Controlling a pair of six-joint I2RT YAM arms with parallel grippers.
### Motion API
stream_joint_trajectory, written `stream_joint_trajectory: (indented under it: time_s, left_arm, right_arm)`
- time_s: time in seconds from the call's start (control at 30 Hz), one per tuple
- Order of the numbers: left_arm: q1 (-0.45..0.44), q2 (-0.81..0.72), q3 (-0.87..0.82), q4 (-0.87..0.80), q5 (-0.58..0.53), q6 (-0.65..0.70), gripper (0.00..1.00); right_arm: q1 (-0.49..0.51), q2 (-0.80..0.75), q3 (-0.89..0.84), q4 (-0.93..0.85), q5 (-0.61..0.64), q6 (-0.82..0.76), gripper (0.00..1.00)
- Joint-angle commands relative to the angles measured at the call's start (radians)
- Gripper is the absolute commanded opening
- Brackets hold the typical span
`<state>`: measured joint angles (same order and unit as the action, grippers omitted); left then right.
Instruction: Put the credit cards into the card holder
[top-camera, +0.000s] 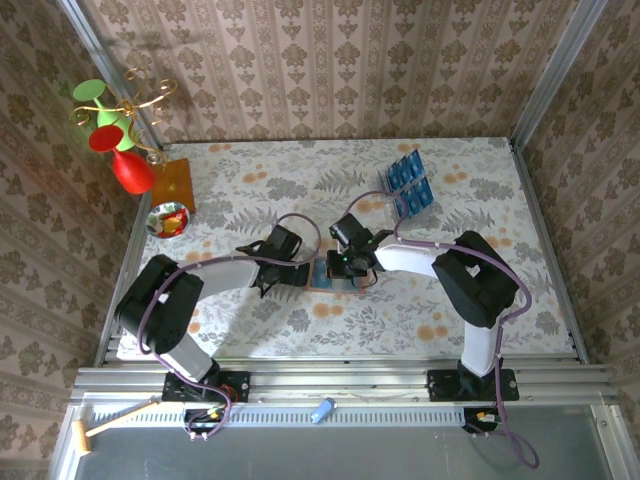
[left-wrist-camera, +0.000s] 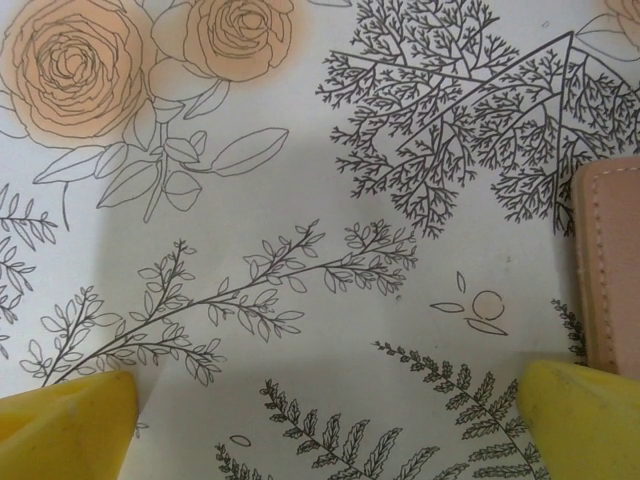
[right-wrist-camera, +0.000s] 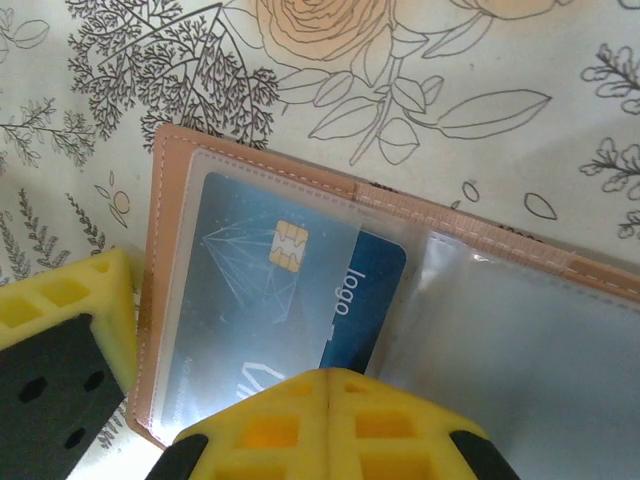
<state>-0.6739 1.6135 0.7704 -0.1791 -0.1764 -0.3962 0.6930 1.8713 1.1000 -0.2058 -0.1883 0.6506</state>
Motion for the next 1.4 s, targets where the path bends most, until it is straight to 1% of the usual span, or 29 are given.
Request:
stream_joint_trajectory:
  time_s: [0.0, 0.23, 0.4, 0.57, 0.83, 1.1, 1.37]
  left_arm:
    - [-0.025, 0.075, -0.008, 0.076, 0.081, -0.004, 1.00]
    - [-0.029, 0.073, -0.020, 0.082, 0.082, -0.011, 1.00]
    - [-0.027, 0.049, -0.019, 0.069, 0.071, -0.007, 1.00]
    - [-0.001, 0.013, -0.004, 0.049, 0.068, 0.002, 1.00]
    - [0.048, 0.024, 0.044, 0.021, 0.066, 0.037, 1.00]
    - [0.056, 0.072, 0.078, 0.018, 0.066, 0.053, 1.00]
    - [0.056, 0.095, 0.075, 0.026, 0.071, 0.056, 1.00]
  right_arm:
    - [0.009, 0.024, 0.032, 0.006, -0.019, 0.016, 0.00]
    - [0.011, 0.030, 0.060, -0.006, -0.029, 0.016, 0.00]
    - [-0.007, -0.027, 0.054, -0.037, 0.015, 0.000, 0.00]
    - [-0.045, -0.065, 0.033, -0.046, 0.029, -0.003, 0.00]
    - [-0.052, -0.031, 0.033, -0.043, 0.023, -0.003, 0.00]
    - [-0.050, 0.000, 0.030, -0.032, 0.015, 0.001, 0.00]
    - [-0.050, 0.014, 0.012, -0.019, 0.013, 0.010, 0.00]
